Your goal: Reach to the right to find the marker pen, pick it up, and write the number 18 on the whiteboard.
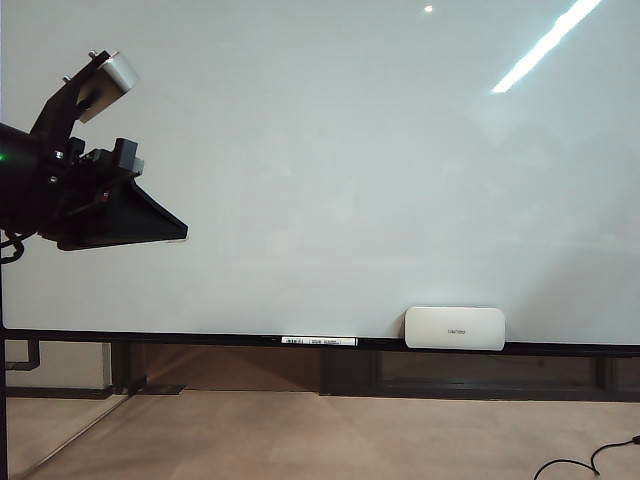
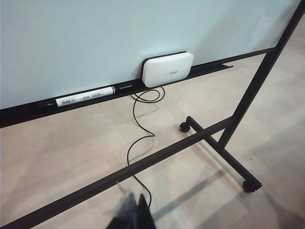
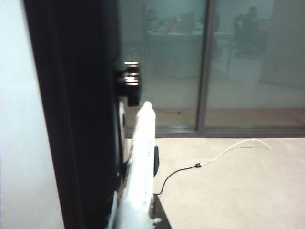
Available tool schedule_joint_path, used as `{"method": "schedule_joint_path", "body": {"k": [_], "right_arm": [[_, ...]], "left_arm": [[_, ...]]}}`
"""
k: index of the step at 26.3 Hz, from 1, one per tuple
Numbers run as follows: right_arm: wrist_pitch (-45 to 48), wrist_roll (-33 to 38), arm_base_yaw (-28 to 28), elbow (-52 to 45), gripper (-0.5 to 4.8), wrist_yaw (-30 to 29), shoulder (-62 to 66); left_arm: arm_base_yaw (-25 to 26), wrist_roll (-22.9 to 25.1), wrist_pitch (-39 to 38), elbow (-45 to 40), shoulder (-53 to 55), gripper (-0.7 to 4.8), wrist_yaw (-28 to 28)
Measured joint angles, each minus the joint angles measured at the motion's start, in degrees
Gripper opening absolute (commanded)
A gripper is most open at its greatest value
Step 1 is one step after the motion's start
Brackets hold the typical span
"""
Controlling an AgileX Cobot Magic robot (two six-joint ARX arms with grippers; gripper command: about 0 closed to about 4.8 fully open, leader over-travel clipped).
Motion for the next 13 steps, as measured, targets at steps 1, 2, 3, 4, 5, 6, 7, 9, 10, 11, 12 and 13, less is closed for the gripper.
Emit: {"method": "schedule_joint_path", "body": {"k": [1, 2, 3, 4, 5, 6, 7, 9, 10, 11, 12, 13], "right_arm": [[-0.2, 0.1, 0.1, 0.0, -0.03, 0.1, 0.0], [-0.3, 0.0, 0.1, 0.0, -0.03, 0.1, 0.0], [-0.4, 0.0, 0.1, 0.0, -0.03, 0.1, 0.0], [-0.5, 0.0, 0.1, 0.0, -0.03, 0.1, 0.0], [-0.5, 0.0, 0.1, 0.0, -0.03, 0.1, 0.0], [-0.6, 0.0, 0.1, 0.0, -0.03, 0.1, 0.0], [-0.6, 0.0, 0.1, 0.0, -0.03, 0.1, 0.0], [-0.5, 0.1, 0.2, 0.0, -0.03, 0.4, 0.0], [-0.1, 0.3, 0.2, 0.0, -0.03, 0.7, 0.0], [0.3, 0.5, 0.2, 0.0, -0.03, 0.9, 0.0], [0.8, 0.8, 0.2, 0.0, -0.03, 1.2, 0.0], [1.2, 1.3, 0.2, 0.0, -0.03, 1.6, -0.1]], "left_arm": [[0.0, 0.0, 0.0, 0.0, 0.0, -0.05, 0.0], [0.0, 0.0, 0.0, 0.0, 0.0, -0.05, 0.0], [0.0, 0.0, 0.0, 0.0, 0.0, -0.05, 0.0], [0.0, 0.0, 0.0, 0.0, 0.0, -0.05, 0.0], [0.0, 0.0, 0.0, 0.0, 0.0, -0.05, 0.0], [0.0, 0.0, -0.1, 0.0, 0.0, -0.05, 0.0], [0.0, 0.0, -0.1, 0.0, 0.0, -0.05, 0.0], [0.0, 0.0, -0.3, 0.0, 0.0, -0.05, 0.0], [0.0, 0.0, -0.5, 0.0, 0.0, -0.05, 0.0], [0.0, 0.0, -0.6, 0.0, 0.0, -0.05, 0.0], [0.0, -0.1, -0.6, 0.0, 0.0, -0.05, 0.0], [0.0, -0.2, -0.6, 0.0, 0.0, -0.05, 0.0]]}}
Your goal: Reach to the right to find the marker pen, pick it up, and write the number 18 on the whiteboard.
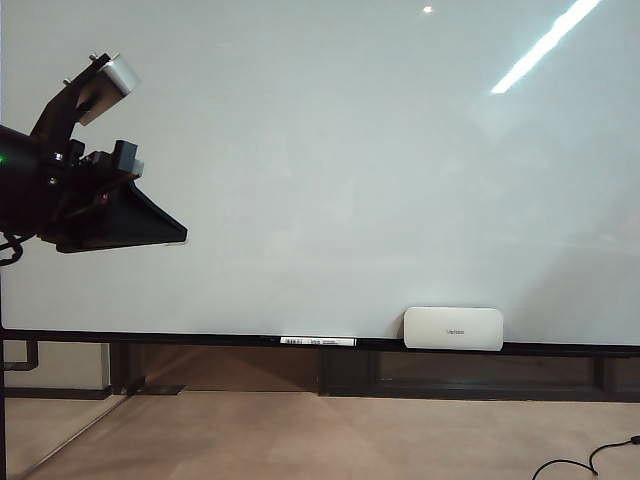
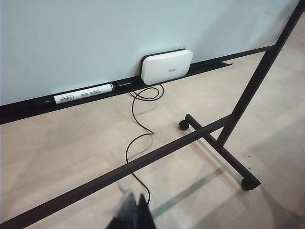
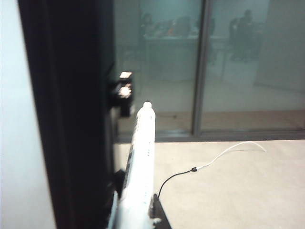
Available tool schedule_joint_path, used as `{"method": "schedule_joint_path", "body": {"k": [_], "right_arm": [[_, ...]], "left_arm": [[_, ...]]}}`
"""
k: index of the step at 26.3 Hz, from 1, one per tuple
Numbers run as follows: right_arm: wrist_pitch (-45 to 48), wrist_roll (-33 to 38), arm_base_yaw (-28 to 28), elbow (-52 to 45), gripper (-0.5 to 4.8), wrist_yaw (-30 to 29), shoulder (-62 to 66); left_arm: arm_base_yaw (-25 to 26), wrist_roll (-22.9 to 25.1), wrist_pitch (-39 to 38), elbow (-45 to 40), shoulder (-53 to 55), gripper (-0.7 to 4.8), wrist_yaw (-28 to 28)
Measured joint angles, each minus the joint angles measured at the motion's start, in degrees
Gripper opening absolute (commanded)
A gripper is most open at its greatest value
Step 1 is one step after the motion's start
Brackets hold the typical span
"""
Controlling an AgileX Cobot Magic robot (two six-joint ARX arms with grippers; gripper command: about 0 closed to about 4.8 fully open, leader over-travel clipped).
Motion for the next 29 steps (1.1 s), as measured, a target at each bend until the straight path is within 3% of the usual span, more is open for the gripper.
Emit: {"method": "schedule_joint_path", "body": {"k": [11, 14, 17, 21, 24, 29], "right_arm": [[-2.2, 3.6, -0.6, -0.2, -0.03, 4.2, -7.1], [-11.6, 3.6, -0.5, -0.3, -0.03, 8.4, -12.2], [-13.9, 3.6, -0.7, -0.3, -0.03, 9.7, -16.7], [-19.7, 3.7, -0.6, -0.2, -0.03, 15.6, -25.3], [-31.7, 3.8, -0.7, -0.3, -0.03, 19.3, -32.8], [-44.8, 3.9, -0.6, -0.2, -0.03, 20.1, -43.3]], "left_arm": [[-0.2, -1.5, 1.7, 0.0, 0.0, -0.05, 6.3], [-1.5, -2.4, 2.1, 0.0, -1.7, -0.05, 8.6], [-1.4, -2.5, 2.7, 0.0, -5.1, -0.05, 10.1], [-1.4, -2.8, 1.4, 0.0, -11.1, -0.05, 12.6], [-1.4, -2.9, -1.5, 0.0, -16.2, -0.05, 15.5], [-1.4, -8.6, -3.3, 0.0, -22.6, -0.05, 18.3]]}}
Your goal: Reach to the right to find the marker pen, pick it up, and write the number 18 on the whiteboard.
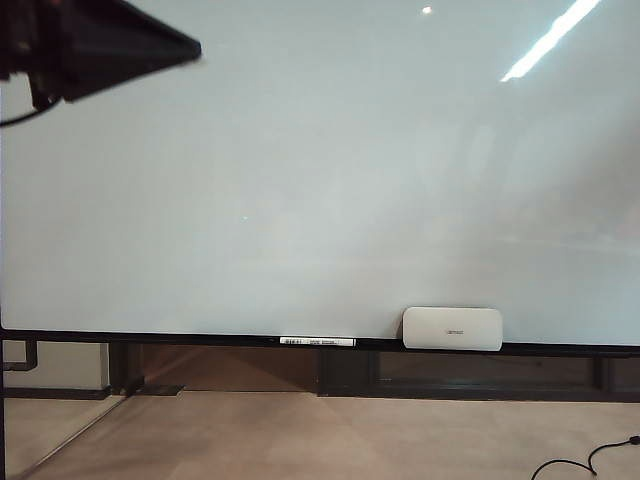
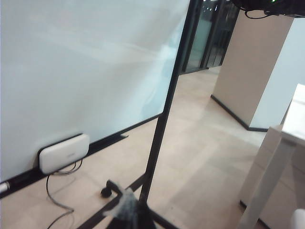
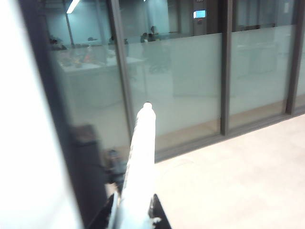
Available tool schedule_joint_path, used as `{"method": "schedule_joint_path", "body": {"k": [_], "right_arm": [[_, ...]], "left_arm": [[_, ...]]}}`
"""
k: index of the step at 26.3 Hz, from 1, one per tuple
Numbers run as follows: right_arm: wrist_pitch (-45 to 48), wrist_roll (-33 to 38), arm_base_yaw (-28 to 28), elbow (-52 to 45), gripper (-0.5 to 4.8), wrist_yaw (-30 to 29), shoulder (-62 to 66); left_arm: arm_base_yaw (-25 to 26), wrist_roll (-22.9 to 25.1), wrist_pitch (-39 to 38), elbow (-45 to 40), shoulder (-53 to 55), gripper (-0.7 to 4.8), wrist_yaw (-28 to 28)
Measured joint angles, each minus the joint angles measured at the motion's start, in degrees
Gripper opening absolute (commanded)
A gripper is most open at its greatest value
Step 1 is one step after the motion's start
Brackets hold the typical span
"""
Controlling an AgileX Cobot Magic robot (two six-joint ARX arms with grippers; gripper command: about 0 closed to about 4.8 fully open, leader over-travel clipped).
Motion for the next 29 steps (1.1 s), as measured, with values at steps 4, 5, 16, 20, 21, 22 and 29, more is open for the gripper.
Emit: {"method": "schedule_joint_path", "body": {"k": [4, 5, 16, 20, 21, 22, 29], "right_arm": [[-18.1, 0.0, 0.1, 0.0, -0.03, 1.4, -8.7], [-21.6, 0.0, 0.5, 0.0, -0.03, 1.7, -10.8], [-39.8, -0.1, 18.4, 0.0, -0.03, -4.9, -25.4], [-43.3, -4.9, 34.3, -0.1, -0.03, -5.8, -27.5], [-43.1, -6.2, 37.8, -0.1, -0.03, -5.9, -27.8], [-43.1, -7.9, 43.0, 0.0, -0.03, -6.3, -28.1], [-28.3, -12.1, 68.1, -10.4, -0.03, 3.0, -27.7]], "left_arm": [[0.0, -5.8, -0.8, 0.0, -9.7, -0.05, 0.1], [0.0, -7.0, -1.6, 0.0, -12.2, -0.05, -0.5], [0.1, 4.2, -46.4, 15.3, -38.0, -0.05, -17.3], [0.1, 7.5, -55.8, 23.5, -40.2, -0.05, -25.2], [0.1, 8.9, -57.2, 25.5, -40.1, -0.05, -26.8], [0.1, 10.4, -58.2, 27.0, -40.2, -0.05, -28.7], [0.1, 12.9, -58.1, 27.7, -40.8, -0.05, -30.1]]}}
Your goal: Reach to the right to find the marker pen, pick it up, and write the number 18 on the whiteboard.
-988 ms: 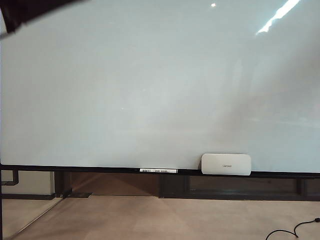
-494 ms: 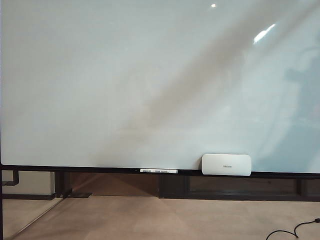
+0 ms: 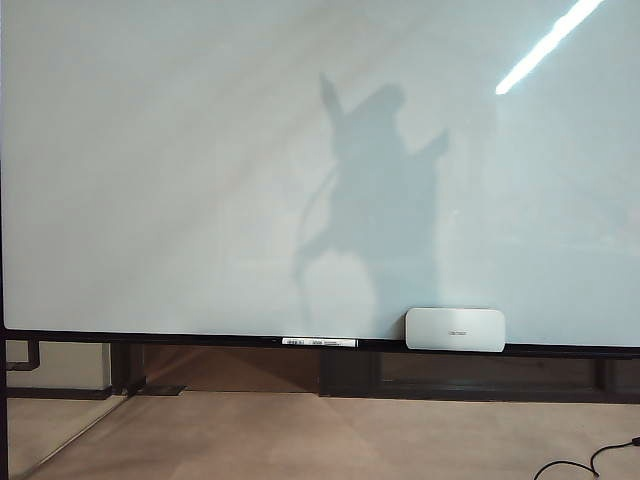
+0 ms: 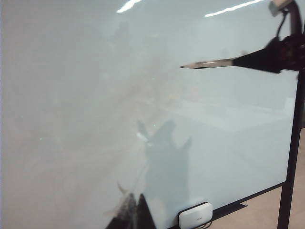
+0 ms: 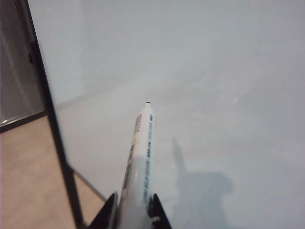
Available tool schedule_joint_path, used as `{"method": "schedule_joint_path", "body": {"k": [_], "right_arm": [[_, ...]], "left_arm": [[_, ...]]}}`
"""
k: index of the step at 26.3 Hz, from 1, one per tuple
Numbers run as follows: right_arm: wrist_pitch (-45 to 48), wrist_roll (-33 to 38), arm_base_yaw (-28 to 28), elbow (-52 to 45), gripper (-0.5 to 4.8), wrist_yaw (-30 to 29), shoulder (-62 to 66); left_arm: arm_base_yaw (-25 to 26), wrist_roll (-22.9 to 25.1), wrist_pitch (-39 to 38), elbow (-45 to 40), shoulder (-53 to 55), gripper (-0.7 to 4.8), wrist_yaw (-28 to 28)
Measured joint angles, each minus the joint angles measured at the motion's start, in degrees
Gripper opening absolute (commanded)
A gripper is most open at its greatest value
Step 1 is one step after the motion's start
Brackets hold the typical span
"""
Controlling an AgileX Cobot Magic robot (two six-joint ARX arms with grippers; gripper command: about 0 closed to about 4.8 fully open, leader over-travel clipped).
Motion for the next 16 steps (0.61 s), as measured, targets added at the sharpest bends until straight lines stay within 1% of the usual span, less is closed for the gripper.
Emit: {"method": "schedule_joint_path", "body": {"k": [1, 4, 5, 6, 7, 8, 9, 10, 12, 13, 15, 16], "right_arm": [[4.9, 0.3, 2.3, -3.4, -0.03, 3.0, -0.1], [15.8, 1.2, 8.7, -13.6, -0.03, 9.9, -0.1], [18.0, 1.4, 9.6, -15.6, -0.03, 11.0, 0.0], [24.5, 1.4, 11.0, -19.8, -0.03, 15.0, 0.4], [28.3, 1.4, 11.7, -21.5, -0.03, 17.4, 0.8], [34.6, 1.4, 13.7, -23.8, -0.03, 20.2, 1.7], [37.8, 1.4, 14.8, -24.3, -0.03, 19.6, 2.8], [42.2, 1.3, 15.7, -23.9, -0.03, 15.8, 5.2], [46.6, 1.2, 15.8, -23.5, -0.03, 11.7, 9.8], [46.9, 0.9, 15.8, -23.6, -0.03, 11.9, 11.2], [47.5, -1.1, 16.7, -23.5, -0.03, 16.3, 13.9], [47.5, -2.6, 17.4, -22.8, -0.03, 18.8, 15.1]], "left_arm": [[0.0, 0.2, 0.6, 0.0, 0.0, -0.05, -0.6], [0.0, 0.7, 2.8, 0.0, 0.0, -0.05, -2.0], [0.0, 1.1, 3.1, 0.0, 0.1, -0.05, -3.5], [0.0, 2.4, 3.3, 0.0, 0.5, -0.05, -7.1], [0.0, 3.8, 3.3, 0.0, 0.9, -0.05, -9.4], [0.0, 6.5, 3.3, 0.0, 1.5, -0.05, -11.7], [0.0, 8.0, 3.3, 0.0, 1.7, -0.05, -11.8], [0.0, 9.2, 3.3, 0.0, 2.6, -0.05, -8.4], [0.0, 8.9, 3.3, 0.0, 4.6, -0.05, -4.6], [0.0, 8.9, 3.3, 0.0, 5.3, -0.05, -4.5], [0.0, 8.6, 3.3, 0.0, 6.5, -0.05, -4.8], [0.0, 8.5, 3.3, 0.0, 7.0, -0.05, -3.4]]}}
